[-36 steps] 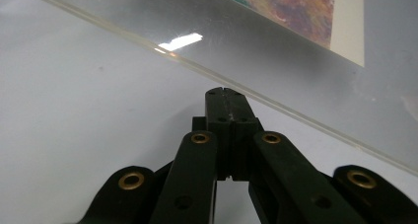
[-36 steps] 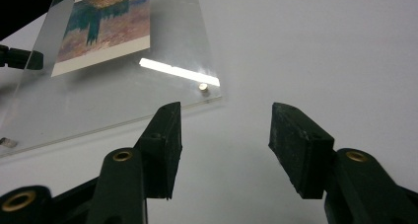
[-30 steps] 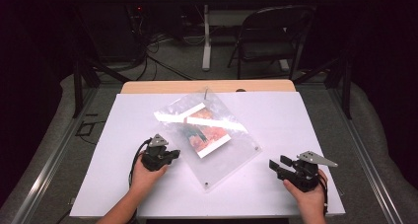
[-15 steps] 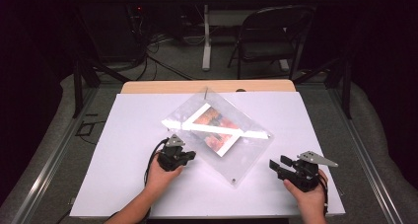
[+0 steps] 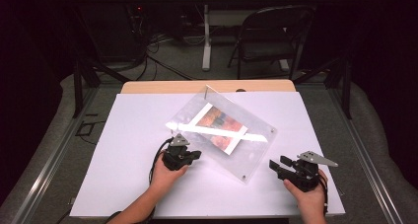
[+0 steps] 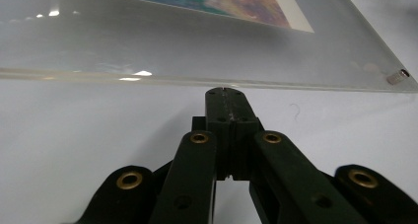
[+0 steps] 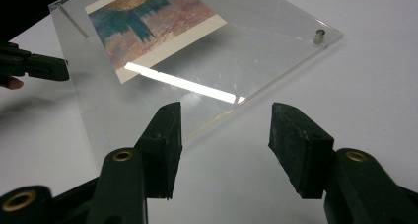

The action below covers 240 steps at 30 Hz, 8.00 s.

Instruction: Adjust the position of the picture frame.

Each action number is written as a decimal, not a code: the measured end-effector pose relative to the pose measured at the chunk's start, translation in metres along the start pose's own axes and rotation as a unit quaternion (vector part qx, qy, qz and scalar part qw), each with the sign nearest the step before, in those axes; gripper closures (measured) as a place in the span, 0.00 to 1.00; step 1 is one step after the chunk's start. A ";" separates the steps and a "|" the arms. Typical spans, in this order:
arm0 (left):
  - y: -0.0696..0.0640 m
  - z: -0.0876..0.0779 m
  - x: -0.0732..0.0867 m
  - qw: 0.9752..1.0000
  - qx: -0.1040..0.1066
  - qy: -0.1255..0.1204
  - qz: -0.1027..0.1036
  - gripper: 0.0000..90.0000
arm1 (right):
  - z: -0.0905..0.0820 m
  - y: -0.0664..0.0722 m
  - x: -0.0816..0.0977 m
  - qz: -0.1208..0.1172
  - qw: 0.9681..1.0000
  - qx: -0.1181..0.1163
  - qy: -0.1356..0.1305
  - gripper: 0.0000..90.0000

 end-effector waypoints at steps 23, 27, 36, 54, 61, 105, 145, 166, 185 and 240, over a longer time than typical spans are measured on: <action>0.093 -0.023 -0.001 0.987 -0.155 -0.031 -0.040 0.76 | 0.001 -0.001 0.001 0.010 1.000 0.000 0.004 0.51; 0.097 -0.019 -0.003 0.987 -0.155 -0.032 -0.038 0.77 | 0.000 -0.002 0.001 0.009 1.000 0.002 0.002 0.51; 0.102 -0.007 -0.010 0.987 -0.155 -0.034 -0.028 0.83 | -0.008 -0.004 0.005 0.017 1.000 0.012 -0.001 0.51; 0.104 -0.001 -0.013 0.989 -0.144 -0.027 -0.013 0.91 | -0.011 0.010 0.008 0.007 1.000 -0.010 0.005 0.55; 0.099 -0.007 -0.014 0.989 -0.143 -0.030 -0.002 0.93 | 0.008 0.042 0.001 -0.024 0.995 -0.084 0.042 0.70; 0.065 -0.045 -0.021 0.990 -0.121 -0.078 0.014 0.92 | 0.008 0.053 0.019 -0.007 0.990 -0.067 0.127 0.66; 0.049 -0.069 -0.010 0.989 -0.123 -0.079 0.013 0.92 | 0.025 0.072 0.008 -0.135 0.987 -0.021 0.087 0.54; 0.045 -0.084 0.001 0.988 -0.134 -0.078 0.005 0.92 | 0.042 0.085 0.004 -0.190 0.978 -0.040 0.082 0.41; 0.029 -0.106 0.021 0.984 -0.158 -0.078 0.008 0.92 | 0.080 0.069 -0.021 -0.157 0.981 -0.073 0.092 0.62; -0.063 -0.041 0.034 0.998 -0.026 -0.022 0.059 0.95 | 0.136 0.008 -0.061 -0.104 0.993 0.026 0.051 0.67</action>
Point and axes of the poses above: each handheld gripper's, and its own axes: z roughly forward along the jaws, x roughly out of its underside, y roughly to its left, the point moved 2 cm from there along z, roughly forward along the jaws
